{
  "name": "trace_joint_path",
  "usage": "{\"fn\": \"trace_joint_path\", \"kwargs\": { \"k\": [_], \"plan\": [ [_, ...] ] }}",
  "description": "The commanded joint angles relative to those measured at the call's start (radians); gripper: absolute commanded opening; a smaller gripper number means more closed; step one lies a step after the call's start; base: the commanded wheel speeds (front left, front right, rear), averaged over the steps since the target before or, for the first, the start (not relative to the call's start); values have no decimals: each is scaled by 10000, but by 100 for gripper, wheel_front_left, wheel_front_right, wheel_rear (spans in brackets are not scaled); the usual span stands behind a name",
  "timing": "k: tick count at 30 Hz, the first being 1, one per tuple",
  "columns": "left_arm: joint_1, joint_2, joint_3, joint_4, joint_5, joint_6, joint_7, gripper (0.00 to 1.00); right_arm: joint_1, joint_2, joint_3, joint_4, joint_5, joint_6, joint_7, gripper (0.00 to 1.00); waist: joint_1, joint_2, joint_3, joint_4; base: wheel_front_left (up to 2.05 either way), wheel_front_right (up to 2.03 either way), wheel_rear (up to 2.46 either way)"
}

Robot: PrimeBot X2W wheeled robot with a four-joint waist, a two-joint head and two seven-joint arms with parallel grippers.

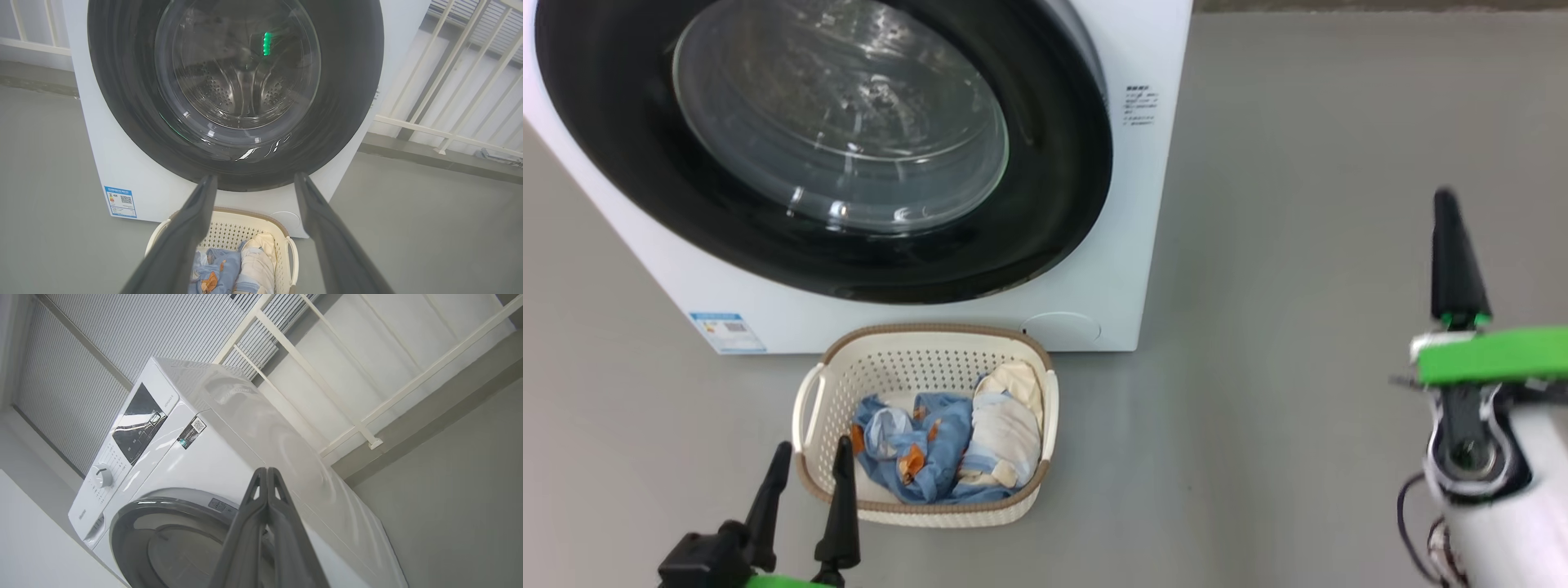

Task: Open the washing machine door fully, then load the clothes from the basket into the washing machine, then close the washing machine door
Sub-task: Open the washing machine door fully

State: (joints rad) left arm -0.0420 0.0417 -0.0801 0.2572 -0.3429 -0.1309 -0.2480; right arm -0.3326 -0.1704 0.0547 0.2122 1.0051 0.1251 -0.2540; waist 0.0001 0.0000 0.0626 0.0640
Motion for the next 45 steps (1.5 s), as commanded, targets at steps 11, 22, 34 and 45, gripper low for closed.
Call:
{"fn": "trace_joint_path", "kwargs": {
  "k": [11,22,34,45],
  "plan": [
    [-923,86,-150,-340,-332,153,-138,100,-2685,-1615,1936,280,4020,56,504,0,0,0,1020,758,0,0,0],
    [-1605,85,-603,-455,-625,279,-138,100,-4219,-2419,2268,204,6187,56,3094,0,0,0,2106,1325,0,0,0],
    [-2327,85,-978,-855,-723,428,-138,100,-5838,-2822,1970,868,6382,56,5664,0,0,0,3342,1683,0,0,0],
    [-2880,85,-1597,-1099,-1013,573,-138,100,-7104,-2723,1836,1324,6444,56,7355,0,0,0,4156,2037,0,0,0]
  ]
}}
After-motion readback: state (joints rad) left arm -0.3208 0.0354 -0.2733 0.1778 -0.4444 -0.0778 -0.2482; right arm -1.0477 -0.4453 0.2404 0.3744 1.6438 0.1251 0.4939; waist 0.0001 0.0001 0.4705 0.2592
